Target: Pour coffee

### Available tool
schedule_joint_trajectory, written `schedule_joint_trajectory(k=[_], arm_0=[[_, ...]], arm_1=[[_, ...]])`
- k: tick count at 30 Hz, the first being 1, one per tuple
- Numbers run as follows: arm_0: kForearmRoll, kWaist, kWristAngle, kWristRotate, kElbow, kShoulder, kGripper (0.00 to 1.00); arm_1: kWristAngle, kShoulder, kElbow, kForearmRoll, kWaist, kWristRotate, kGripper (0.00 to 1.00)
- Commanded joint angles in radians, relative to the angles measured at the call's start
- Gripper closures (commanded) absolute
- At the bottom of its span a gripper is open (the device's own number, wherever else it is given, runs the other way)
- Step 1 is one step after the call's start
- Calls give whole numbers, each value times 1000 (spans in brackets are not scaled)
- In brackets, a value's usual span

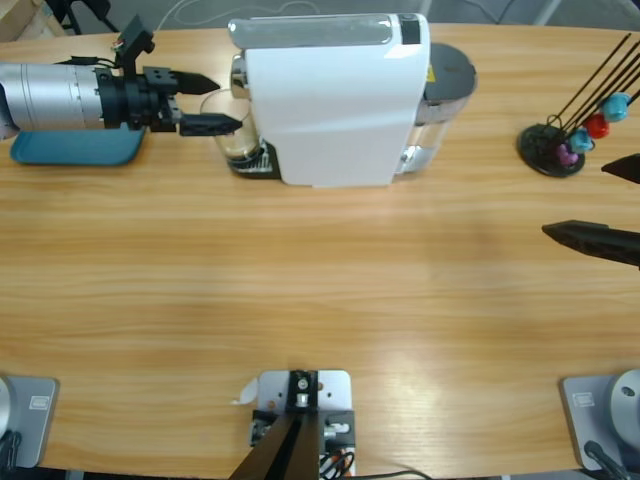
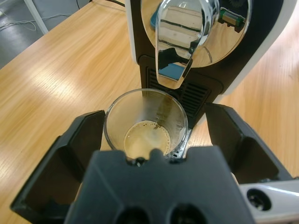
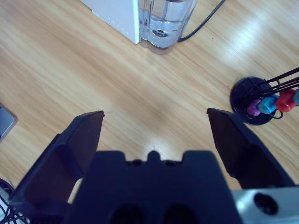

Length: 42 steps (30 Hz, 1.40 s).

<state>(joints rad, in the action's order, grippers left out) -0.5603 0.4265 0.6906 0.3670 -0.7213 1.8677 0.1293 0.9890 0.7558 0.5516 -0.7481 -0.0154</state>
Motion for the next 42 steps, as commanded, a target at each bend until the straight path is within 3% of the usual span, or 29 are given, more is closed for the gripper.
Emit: schedule_joint_trajectory(k=[1,12,16,25,30,35,36,37,38,42], arm_0=[[-16,9,10,-7,25,72,78],[-45,21,8,-7,21,96,73],[-46,29,-24,-7,19,97,4],[-47,61,-105,-5,22,97,32],[-49,63,-122,2,31,94,158],[-49,53,-113,22,33,91,521],[-49,52,-110,29,33,91,636],[-49,52,-105,38,33,90,881],[-49,51,-96,46,34,90,1000],[-62,41,-67,66,51,84,1000]], arm_1=[[-10,22,9,2,16,9,0],[-10,26,10,2,16,9,0],[-10,27,10,2,16,9,0],[-10,31,11,3,16,9,0],[-10,34,13,4,16,9,0],[-10,33,13,4,16,9,0],[-10,34,13,4,16,9,0],[-10,34,13,4,16,9,0],[-10,33,13,4,16,9,0],[-10,31,13,5,16,9,0]])
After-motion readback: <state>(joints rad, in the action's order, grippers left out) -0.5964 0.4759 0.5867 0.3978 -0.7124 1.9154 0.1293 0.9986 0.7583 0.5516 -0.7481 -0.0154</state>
